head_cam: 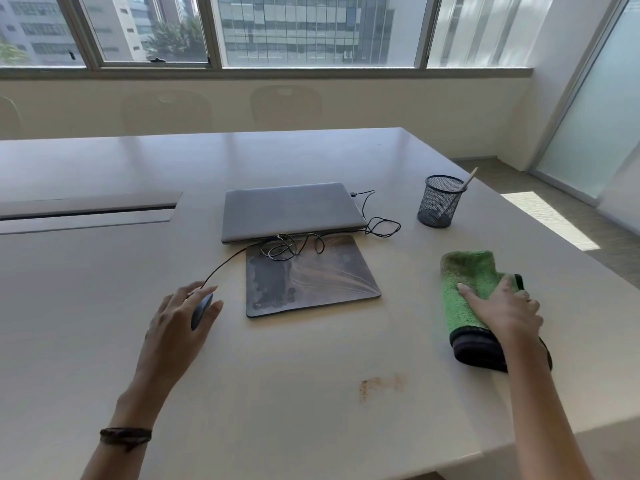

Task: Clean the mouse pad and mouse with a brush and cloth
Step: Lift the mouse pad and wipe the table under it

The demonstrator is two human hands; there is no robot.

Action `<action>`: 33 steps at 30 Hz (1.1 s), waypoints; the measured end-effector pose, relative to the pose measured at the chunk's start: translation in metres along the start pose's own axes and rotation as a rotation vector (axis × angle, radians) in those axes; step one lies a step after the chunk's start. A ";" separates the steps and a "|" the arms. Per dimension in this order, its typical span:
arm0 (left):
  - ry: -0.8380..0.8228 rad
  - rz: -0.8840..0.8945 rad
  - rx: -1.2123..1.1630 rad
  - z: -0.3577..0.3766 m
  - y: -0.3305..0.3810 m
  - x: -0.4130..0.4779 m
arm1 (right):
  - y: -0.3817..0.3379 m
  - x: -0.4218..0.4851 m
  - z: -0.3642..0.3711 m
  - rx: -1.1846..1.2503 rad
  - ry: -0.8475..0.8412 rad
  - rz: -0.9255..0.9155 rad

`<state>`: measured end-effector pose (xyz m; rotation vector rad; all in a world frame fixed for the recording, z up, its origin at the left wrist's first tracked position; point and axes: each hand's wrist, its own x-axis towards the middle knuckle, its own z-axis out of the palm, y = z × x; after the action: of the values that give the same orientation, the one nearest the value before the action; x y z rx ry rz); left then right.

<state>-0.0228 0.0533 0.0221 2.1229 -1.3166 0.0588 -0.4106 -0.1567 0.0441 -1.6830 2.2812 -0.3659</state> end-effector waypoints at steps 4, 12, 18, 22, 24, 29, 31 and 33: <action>0.006 -0.009 0.010 0.001 -0.001 -0.003 | 0.002 0.001 0.002 -0.028 -0.019 0.058; 0.024 -0.008 0.021 -0.001 -0.006 -0.001 | -0.006 0.003 0.006 0.115 0.038 0.012; 0.040 -0.044 0.039 -0.002 -0.010 0.000 | -0.015 -0.005 -0.001 0.190 0.092 -0.057; 0.022 -0.062 0.047 -0.001 -0.013 -0.001 | -0.029 -0.024 -0.002 0.195 0.072 -0.179; 0.008 -0.084 0.063 0.000 -0.015 -0.002 | -0.041 -0.037 -0.005 0.204 0.064 -0.261; -0.008 -0.190 0.086 0.001 -0.015 -0.002 | -0.081 -0.081 -0.014 0.182 0.024 -0.546; 0.000 -0.208 0.113 0.001 -0.014 -0.004 | -0.096 -0.101 -0.013 0.150 0.026 -0.673; 0.006 -0.204 0.139 0.000 -0.013 -0.006 | -0.110 -0.118 -0.009 0.129 0.046 -0.787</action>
<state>-0.0155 0.0614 0.0135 2.3620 -1.1148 0.0731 -0.2831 -0.0754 0.1013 -2.4467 1.4770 -0.6906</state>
